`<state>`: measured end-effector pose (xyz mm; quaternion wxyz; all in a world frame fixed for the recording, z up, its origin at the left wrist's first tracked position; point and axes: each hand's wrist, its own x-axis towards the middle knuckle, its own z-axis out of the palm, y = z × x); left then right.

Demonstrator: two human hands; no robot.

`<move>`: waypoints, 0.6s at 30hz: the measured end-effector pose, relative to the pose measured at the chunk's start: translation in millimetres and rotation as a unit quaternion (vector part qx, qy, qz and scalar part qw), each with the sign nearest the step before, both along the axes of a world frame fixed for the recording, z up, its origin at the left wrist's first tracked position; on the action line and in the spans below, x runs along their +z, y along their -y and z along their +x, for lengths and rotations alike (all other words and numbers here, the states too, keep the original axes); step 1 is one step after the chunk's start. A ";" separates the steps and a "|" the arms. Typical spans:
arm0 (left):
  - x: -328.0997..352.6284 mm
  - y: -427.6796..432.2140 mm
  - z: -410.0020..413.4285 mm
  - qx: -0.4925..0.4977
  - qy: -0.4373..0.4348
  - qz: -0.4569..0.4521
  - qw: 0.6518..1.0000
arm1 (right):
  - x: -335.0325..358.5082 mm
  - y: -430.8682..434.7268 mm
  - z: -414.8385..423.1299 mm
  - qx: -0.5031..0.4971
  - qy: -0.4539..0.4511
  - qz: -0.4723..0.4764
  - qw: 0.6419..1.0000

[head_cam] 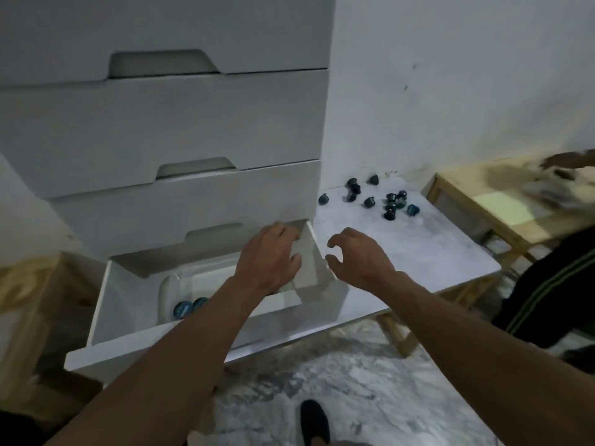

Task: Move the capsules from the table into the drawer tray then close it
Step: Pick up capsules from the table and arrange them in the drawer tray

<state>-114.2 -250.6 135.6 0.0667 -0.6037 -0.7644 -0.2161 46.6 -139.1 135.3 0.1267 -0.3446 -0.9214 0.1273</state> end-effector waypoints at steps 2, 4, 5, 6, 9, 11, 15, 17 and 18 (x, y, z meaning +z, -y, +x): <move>10.5 -10.8 20.0 -0.035 -0.015 0.012 0.999 | 5.6 -6.6 26.4 -0.030 -0.010 0.008 0.999; 19.0 -21.8 38.1 -0.063 -0.022 0.016 0.998 | 10.2 -14.3 51.9 -0.059 -0.014 0.012 0.998; 22.0 -28.2 46.1 -0.071 -0.024 0.012 0.997 | 11.7 -18.5 64.3 -0.071 -0.017 0.014 0.997; 23.9 -35.1 53.8 -0.076 -0.026 0.008 0.997 | 12.7 -23.1 76.5 -0.083 -0.021 0.014 0.996; 24.7 -58.5 75.8 -0.087 -0.037 -0.005 0.995 | 14.8 -38.0 111.0 -0.113 -0.032 0.018 0.993; 23.6 -76.5 91.0 -0.094 -0.052 -0.010 0.994 | 15.3 -51.2 132.3 -0.131 -0.034 0.019 0.991; 20.4 -121.8 121.3 -0.093 -0.085 -0.015 0.992 | 13.6 -89.7 170.0 -0.151 -0.031 0.035 0.987; 17.1 -149.2 137.3 -0.087 -0.118 -0.024 0.989 | 12.4 -115.0 186.0 -0.150 -0.022 0.057 0.987; 15.3 -163.4 145.5 -0.082 -0.133 -0.026 0.987 | 11.6 -129.4 193.4 -0.149 -0.015 0.069 0.986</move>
